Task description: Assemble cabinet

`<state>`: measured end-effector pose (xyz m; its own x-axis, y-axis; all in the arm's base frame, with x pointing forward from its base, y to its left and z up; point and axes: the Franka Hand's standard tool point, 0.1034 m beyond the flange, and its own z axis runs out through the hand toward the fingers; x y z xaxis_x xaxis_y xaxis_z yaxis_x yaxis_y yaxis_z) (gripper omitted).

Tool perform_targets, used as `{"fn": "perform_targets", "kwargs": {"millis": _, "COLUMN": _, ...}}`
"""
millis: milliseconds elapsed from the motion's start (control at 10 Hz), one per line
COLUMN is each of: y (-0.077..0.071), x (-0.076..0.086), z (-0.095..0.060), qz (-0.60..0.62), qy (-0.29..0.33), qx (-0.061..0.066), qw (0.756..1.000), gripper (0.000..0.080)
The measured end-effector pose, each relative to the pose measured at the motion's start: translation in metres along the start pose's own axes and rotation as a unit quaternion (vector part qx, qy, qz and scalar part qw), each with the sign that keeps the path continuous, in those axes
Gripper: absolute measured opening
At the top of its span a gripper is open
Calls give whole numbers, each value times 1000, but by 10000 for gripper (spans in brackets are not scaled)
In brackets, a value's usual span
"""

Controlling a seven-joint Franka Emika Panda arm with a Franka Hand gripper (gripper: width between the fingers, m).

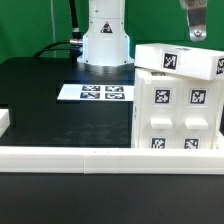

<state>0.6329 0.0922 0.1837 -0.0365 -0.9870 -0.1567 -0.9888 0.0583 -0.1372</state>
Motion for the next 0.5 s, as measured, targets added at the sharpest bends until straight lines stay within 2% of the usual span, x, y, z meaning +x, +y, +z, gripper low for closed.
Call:
{"fn": "perform_targets", "kwargs": {"millis": 100, "y": 0, "x": 0, "z": -1, "qz": -95, "qy": -2, "qx": -5, "qw": 995, "gripper": 797}}
{"fn": "perform_targets", "kwargs": {"millis": 200, "y": -2, "x": 0, "z": -3, "qz": -160, "qy": -3, "qx": -4, "qw": 987, "gripper": 797}}
{"fn": "perform_targets", "kwargs": {"millis": 500, "y": -4, "x": 1, "z": -4, "qz": -258, "qy": -3, "qx": -2, "qw": 966, "gripper": 797}}
